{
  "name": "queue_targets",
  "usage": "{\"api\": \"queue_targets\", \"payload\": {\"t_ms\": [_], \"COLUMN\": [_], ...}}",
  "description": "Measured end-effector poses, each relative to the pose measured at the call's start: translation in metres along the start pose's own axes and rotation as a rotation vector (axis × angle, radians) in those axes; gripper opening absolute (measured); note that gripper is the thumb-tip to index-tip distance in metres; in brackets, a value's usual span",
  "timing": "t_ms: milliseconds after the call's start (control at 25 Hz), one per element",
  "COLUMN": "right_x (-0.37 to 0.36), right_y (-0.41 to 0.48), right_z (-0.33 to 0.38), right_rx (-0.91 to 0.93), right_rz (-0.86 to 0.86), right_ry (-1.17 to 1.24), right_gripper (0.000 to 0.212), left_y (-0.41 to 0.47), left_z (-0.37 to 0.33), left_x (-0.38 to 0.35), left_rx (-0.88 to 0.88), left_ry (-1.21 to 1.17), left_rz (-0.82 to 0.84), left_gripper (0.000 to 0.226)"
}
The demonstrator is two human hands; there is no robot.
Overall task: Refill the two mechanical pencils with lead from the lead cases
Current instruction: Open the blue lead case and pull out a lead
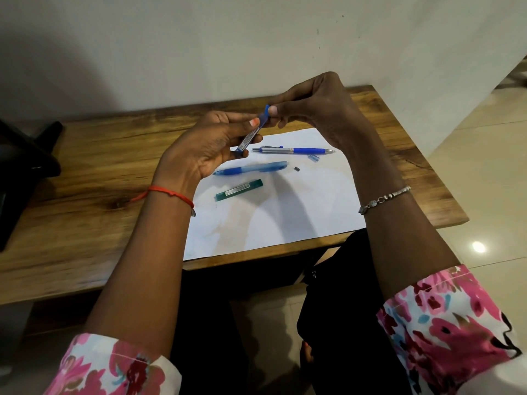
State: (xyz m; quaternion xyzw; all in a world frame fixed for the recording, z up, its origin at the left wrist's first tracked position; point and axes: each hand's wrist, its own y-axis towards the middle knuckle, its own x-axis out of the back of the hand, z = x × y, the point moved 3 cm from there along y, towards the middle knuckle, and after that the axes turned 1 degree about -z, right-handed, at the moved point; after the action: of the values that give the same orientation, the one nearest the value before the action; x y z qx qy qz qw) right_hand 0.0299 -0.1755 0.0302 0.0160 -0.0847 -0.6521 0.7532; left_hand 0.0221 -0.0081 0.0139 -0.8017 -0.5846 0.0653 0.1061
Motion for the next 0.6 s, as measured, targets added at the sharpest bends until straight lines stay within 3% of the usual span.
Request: {"api": "queue_targets", "payload": {"t_ms": [320, 600], "right_x": [-0.0076, -0.0078], "right_y": [0.0009, 0.0025], "right_z": [-0.0008, -0.0005], "right_rx": [0.020, 0.011], "right_rz": [0.036, 0.062], "right_ry": [-0.103, -0.084], "right_gripper": [0.030, 0.028], "left_y": [-0.0027, -0.0047], "left_z": [0.0004, 0.0005], "left_x": [-0.0017, -0.0032], "left_rx": [0.009, 0.036], "left_ry": [0.033, -0.018], "left_rz": [-0.006, 0.057], "left_gripper": [0.017, 0.015]}}
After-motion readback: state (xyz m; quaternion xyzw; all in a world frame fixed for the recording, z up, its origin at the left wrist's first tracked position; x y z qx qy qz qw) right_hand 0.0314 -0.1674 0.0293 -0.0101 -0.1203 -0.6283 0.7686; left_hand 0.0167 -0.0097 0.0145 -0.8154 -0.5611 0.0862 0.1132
